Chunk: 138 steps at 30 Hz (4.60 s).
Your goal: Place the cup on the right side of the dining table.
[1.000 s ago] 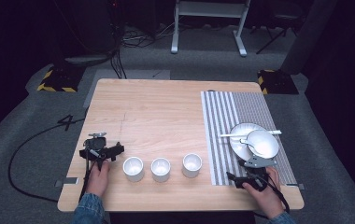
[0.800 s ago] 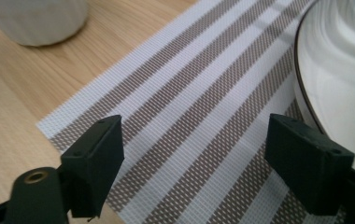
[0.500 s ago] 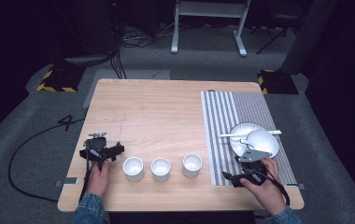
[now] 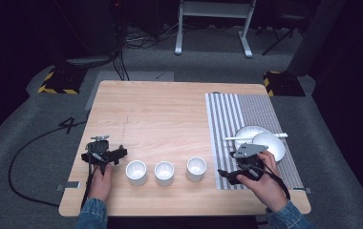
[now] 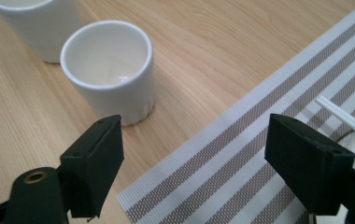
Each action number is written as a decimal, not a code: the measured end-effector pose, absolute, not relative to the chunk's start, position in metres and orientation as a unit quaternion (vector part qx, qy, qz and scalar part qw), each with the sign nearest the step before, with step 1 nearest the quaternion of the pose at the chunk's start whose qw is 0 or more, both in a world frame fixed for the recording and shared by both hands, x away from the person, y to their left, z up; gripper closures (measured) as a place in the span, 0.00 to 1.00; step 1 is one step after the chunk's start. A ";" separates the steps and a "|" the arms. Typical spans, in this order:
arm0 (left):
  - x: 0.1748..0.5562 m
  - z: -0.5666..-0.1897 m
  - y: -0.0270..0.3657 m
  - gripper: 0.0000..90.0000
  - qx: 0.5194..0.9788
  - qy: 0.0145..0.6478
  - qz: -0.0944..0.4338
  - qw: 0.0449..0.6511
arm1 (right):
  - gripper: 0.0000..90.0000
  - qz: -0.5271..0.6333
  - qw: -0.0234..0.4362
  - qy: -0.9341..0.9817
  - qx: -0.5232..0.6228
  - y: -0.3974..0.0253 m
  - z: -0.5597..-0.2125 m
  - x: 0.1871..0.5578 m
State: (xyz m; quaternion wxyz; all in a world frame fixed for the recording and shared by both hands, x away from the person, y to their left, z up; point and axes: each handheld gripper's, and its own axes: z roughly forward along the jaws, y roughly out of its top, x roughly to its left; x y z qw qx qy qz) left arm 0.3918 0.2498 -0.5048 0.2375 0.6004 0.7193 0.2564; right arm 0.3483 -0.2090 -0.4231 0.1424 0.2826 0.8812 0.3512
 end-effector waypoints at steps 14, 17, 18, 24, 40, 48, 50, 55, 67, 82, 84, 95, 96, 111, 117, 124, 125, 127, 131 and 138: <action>0.392 -0.505 0.250 0.00 0.600 0.719 0.256 0.238 | 0.18 0.362 0.095 0.894 0.245 -0.162 -0.422 0.359; 0.392 -0.505 0.250 0.00 0.600 0.719 0.256 0.238 | 0.18 0.359 0.097 0.896 0.244 -0.147 -0.425 0.363; 0.392 -0.505 0.250 0.00 0.600 0.719 0.256 0.238 | 0.18 0.360 0.095 0.896 0.243 -0.143 -0.426 0.364; 0.392 -0.505 0.250 0.00 0.600 0.719 0.256 0.237 | 0.17 0.356 0.091 0.900 0.234 -0.126 -0.432 0.367; 0.392 -0.505 0.250 0.00 0.600 0.719 0.256 0.237 | 0.28 0.300 0.064 0.919 0.248 -0.106 -0.463 0.376; 0.392 -0.505 0.250 0.00 0.600 0.720 0.257 0.237 | 0.30 0.276 0.070 0.928 0.238 -0.101 -0.463 0.377; 0.392 -0.505 0.250 0.00 0.600 0.720 0.257 0.237 | 0.30 0.272 0.072 0.930 0.235 -0.100 -0.462 0.378; 0.392 -0.505 0.250 0.00 0.600 0.720 0.257 0.237 | 0.30 0.271 0.072 0.930 0.236 -0.099 -0.457 0.379; 0.392 -0.505 0.250 0.00 0.600 0.720 0.256 0.237 | 0.30 0.274 0.070 0.934 0.220 -0.099 -0.432 0.381; 0.394 -0.505 0.252 0.00 0.605 0.716 0.255 0.239 | 0.30 0.283 0.087 0.928 0.224 -0.107 -0.390 0.393; 0.394 -0.505 0.253 0.00 0.607 0.714 0.253 0.240 | 0.30 0.285 0.088 0.928 0.224 -0.107 -0.384 0.395; 0.394 -0.505 0.253 0.00 0.608 0.713 0.253 0.239 | 0.30 0.287 0.102 0.924 0.233 -0.109 -0.358 0.412; 0.394 -0.505 0.253 0.00 0.609 0.713 0.253 0.239 | 0.30 0.287 0.102 0.923 0.235 -0.110 -0.356 0.414; 0.394 -0.505 0.253 0.00 0.607 0.714 0.253 0.239 | 0.30 0.278 0.116 0.914 0.273 -0.123 -0.322 0.448; 0.394 -0.505 0.253 0.00 0.607 0.715 0.253 0.239 | 0.30 0.275 0.119 0.910 0.288 -0.131 -0.314 0.460; 0.393 -0.505 0.253 0.00 0.605 0.716 0.255 0.238 | 0.30 0.276 0.129 0.902 0.307 -0.140 -0.305 0.476; 0.393 -0.505 0.253 0.00 0.605 0.716 0.255 0.238 | 0.30 0.275 0.132 0.901 0.309 -0.143 -0.303 0.480; 0.393 -0.505 0.252 0.00 0.604 0.716 0.255 0.238 | 0.30 0.276 0.133 0.898 0.315 -0.145 -0.300 0.485; 0.393 -0.505 0.252 0.00 0.604 0.716 0.256 0.238 | 0.30 0.277 0.138 0.891 0.331 -0.152 -0.297 0.499; 0.393 -0.505 0.252 0.00 0.604 0.716 0.256 0.238 | 0.30 0.276 0.149 0.876 0.367 -0.166 -0.296 0.530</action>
